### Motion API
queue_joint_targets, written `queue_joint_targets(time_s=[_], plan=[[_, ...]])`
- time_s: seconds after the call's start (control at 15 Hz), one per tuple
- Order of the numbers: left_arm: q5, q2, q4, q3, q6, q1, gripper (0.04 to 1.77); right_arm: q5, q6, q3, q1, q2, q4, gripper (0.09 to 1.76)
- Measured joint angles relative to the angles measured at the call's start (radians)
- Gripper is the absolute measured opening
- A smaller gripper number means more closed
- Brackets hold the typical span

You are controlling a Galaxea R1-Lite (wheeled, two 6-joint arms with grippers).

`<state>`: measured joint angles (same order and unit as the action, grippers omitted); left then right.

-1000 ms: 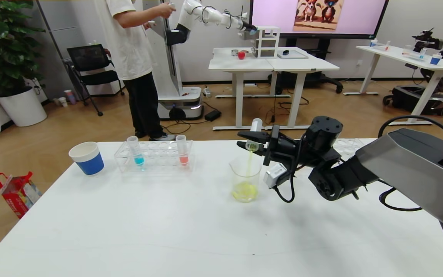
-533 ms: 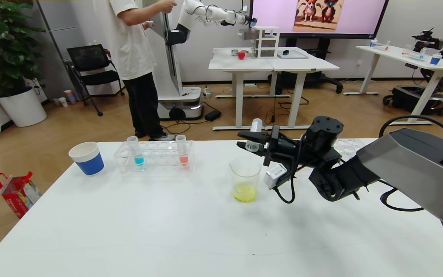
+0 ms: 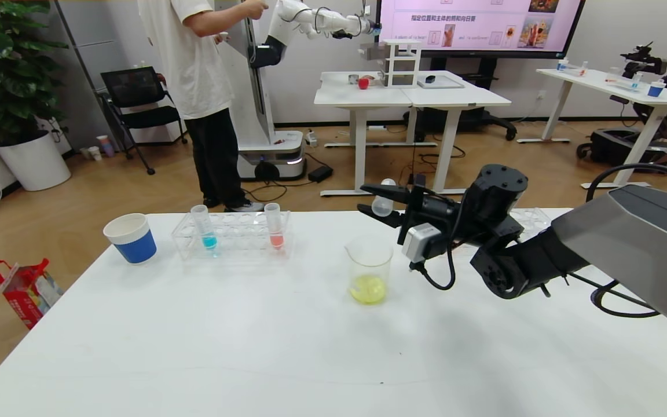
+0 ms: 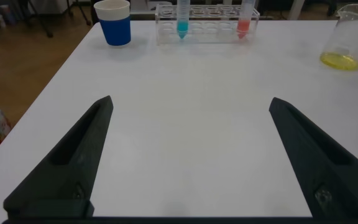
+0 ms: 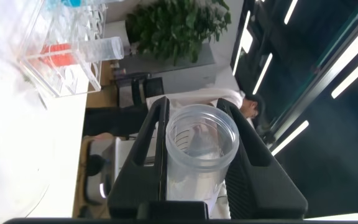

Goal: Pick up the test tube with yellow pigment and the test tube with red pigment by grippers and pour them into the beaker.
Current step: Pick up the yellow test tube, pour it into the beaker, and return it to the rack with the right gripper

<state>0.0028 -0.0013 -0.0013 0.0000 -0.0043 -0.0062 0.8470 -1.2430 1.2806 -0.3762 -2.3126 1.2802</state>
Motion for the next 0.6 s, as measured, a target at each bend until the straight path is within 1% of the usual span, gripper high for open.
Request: queue_joint_targets(time_s=[0.13,0.2,0.27,0.33,0.47,0.6], plan=[[0.0,0.0,0.0,0.0,0.0,0.0,1.75,-0.06,0.15,-0.032,-0.007,0.048,0.028,0.52],[0.0,0.0,0.0,0.0,0.0,0.0,1.75,-0.098,0.206,-0.061,-0.007,0.073,0.039,0.52],[0.0,0.0,0.0,0.0,0.0,0.0,1.75,-0.167,0.259,-0.094,-0.007,0.096,0.05,0.52],[0.0,0.0,0.0,0.0,0.0,0.0,1.75,-0.258,0.346,-0.136,-0.008,0.121,0.07,0.52],[0.0,0.0,0.0,0.0,0.0,0.0,1.75,-0.429,0.562,-0.196,-0.027,0.161,0.121,0.52],[0.0,0.0,0.0,0.0,0.0,0.0,1.75,-0.645,0.774,-0.227,-0.057,0.188,0.151,0.52]])
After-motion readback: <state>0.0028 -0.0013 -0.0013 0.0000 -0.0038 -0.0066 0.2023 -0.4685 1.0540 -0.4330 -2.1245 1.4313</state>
